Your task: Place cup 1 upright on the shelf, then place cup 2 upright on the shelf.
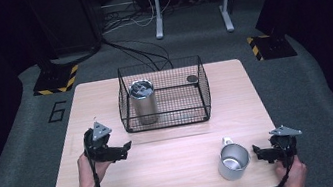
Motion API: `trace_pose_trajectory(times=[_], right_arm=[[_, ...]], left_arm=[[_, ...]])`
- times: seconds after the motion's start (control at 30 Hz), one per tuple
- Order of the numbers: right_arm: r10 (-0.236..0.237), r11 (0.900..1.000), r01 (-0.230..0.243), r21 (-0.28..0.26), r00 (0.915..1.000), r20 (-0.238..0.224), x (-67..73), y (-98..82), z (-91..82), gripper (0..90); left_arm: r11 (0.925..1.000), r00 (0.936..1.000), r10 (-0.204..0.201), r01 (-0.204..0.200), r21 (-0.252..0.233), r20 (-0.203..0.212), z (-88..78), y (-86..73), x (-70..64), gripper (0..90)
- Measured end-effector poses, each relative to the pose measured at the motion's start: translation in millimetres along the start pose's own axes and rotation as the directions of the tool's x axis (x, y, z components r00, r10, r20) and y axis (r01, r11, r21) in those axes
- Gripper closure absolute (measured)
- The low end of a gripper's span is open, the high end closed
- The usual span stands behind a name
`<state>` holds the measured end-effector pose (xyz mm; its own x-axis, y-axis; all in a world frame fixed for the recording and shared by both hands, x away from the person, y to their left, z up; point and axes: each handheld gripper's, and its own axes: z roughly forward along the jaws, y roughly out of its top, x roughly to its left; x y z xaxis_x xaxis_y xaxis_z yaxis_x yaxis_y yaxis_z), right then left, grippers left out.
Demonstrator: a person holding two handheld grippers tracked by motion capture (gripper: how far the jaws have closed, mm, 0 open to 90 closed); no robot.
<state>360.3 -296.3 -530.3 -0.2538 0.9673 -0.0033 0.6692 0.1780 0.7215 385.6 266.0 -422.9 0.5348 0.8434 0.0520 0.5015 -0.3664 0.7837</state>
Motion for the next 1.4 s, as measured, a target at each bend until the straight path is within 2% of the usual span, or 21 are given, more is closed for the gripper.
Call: trace_pose_trajectory(times=[0.13,0.33,0.5,0.6,0.67,0.77,0.8,0.9,0.93,1.07,1.2,1.27,1.37,1.4], right_arm=[[0.000,1.000,0.000,0.000,1.0000,0.000,0.0,0.0,0.0,0.0],[-0.002,1.000,0.002,0.001,1.0000,-0.002,-0.1,0.2,0.0,0.0],[-0.002,1.000,0.002,0.001,1.0000,-0.002,0.0,0.2,0.0,0.0],[-0.002,1.000,0.002,0.002,1.0000,-0.002,0.0,0.2,0.0,0.0],[-0.001,1.000,0.001,0.002,1.0000,-0.002,-0.1,0.2,0.1,0.0],[-0.001,1.000,0.001,0.002,1.0000,-0.003,-0.1,0.2,0.1,0.0],[-0.002,1.000,0.002,0.001,1.0000,-0.003,-0.1,0.2,0.1,0.0],[-0.002,1.000,0.002,0.002,1.0000,-0.002,0.0,0.2,0.1,0.0],[-0.001,1.000,0.001,0.002,1.0000,-0.003,-0.1,0.2,0.1,0.0],[-0.001,1.000,0.001,0.001,1.0000,-0.004,-0.1,0.2,0.1,0.0],[-0.001,1.000,0.001,0.002,1.0000,-0.004,-0.1,0.2,0.1,0.0],[-0.001,1.000,0.001,0.002,1.0000,-0.004,-0.1,0.2,0.1,0.0],[0.000,1.000,0.000,0.002,1.0000,-0.005,-0.2,0.2,0.1,0.0],[0.000,1.000,0.000,0.002,1.0000,-0.005,-0.2,0.2,0.2,0.0]], left_arm=[[0.9995,0.9995,-0.030,0.030,0.011,-0.004,1.8,-18.7,2.7,0.1],[0.9957,0.9971,-0.067,0.069,0.062,-0.035,6.6,-48.4,9.3,0.1],[0.9912,0.9940,-0.095,0.100,0.087,-0.053,9.9,-67.5,16.8,0.1],[0.9872,0.9897,-0.126,0.132,0.091,-0.068,14.6,-77.8,19.6,0.2],[0.9865,0.9897,-0.122,0.129,0.101,-0.075,17.9,-82.7,21.3,0.2],[0.9850,0.9875,-0.131,0.140,0.101,-0.087,20.6,-87.9,23.5,0.4],[0.9827,0.9872,-0.137,0.146,0.114,-0.080,21.0,-89.0,24.3,0.4],[0.9832,0.9849,-0.135,0.147,0.109,-0.108,23.2,-91.4,23.7,0.1],[0.9834,0.9863,-0.125,0.138,0.118,-0.107,23.2,-91.7,24.5,0.1],[0.9811,0.9842,-0.136,0.149,0.123,-0.114,25.5,-94.5,24.8,0.1],[0.9837,0.9851,-0.114,0.130,0.124,-0.129,27.1,-96.7,26.8,0.1],[0.9815,0.9846,-0.106,0.126,0.144,-0.139,28.7,-98.4,28.3,0.1],[0.9832,0.9837,-0.103,0.123,0.135,-0.147,30.2,-100.4,30.2,0.1],[0.9822,0.9853,-0.096,0.117,0.147,-0.141,30.3,-101.3,31.2,0.1]])
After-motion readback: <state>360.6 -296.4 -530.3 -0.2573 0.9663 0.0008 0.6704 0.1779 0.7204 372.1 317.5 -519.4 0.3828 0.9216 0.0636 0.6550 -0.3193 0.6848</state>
